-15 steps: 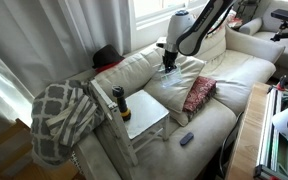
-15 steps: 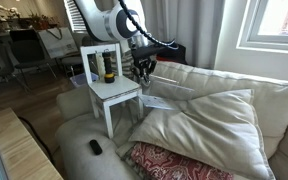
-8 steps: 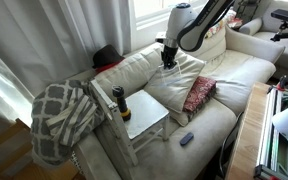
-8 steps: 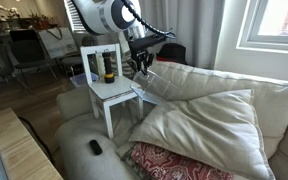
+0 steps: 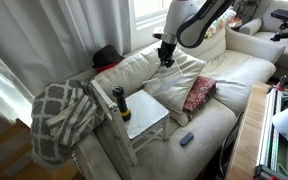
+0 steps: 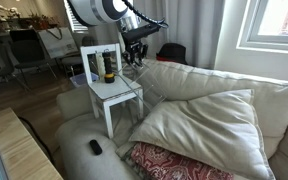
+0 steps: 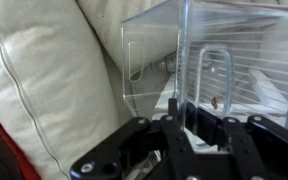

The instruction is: Put the chair, then place the torch in it

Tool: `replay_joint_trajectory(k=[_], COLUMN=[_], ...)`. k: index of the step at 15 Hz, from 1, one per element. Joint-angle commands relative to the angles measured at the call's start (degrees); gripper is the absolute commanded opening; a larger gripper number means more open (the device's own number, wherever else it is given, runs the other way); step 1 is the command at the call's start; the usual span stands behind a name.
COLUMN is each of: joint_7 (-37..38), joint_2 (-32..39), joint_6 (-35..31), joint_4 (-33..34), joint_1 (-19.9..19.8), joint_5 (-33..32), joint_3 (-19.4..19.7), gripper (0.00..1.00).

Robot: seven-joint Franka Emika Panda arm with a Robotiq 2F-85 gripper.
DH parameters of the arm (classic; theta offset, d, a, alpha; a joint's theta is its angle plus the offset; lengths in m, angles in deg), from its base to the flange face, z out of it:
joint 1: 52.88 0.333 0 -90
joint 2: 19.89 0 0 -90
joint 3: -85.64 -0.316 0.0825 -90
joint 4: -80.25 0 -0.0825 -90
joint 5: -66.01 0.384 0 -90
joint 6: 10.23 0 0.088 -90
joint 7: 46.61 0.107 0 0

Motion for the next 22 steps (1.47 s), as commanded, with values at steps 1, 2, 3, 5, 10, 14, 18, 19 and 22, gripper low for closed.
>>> replay_joint_trajectory(k=[1,2,3,5,10,14,18,19,22], joint_7=[-0.1,0.2,0.8,1.2,4.1,5.5,5.0,3.8,3.2], joint_2=[-4.1,-4.5,-4.9,-5.7,-8.0,-8.9,-8.1,-8.2,-7.9], joint_6=[1.0,0.9,0.7,0.1,-2.9,-6.4,-8.7,-9.0,-9.9], joint_4=[-1.9,-1.9,-1.8,-1.7,-2.0,-2.4,-3.1,-3.8,-5.8], joint_1=[2.1,2.6,3.2,3.8,6.2,7.5,8.4,7.4,7.2], joint_5=[0.9,0.8,0.5,1.0,0.2,-0.1,0.1,0.8,0.8], joint_3=[1.2,1.5,1.9,1.7,2.5,2.2,1.0,-0.3,-1.8], gripper=[0.03,0.03,0.03,0.03,0.03,0.03,0.03,0.03,0.03])
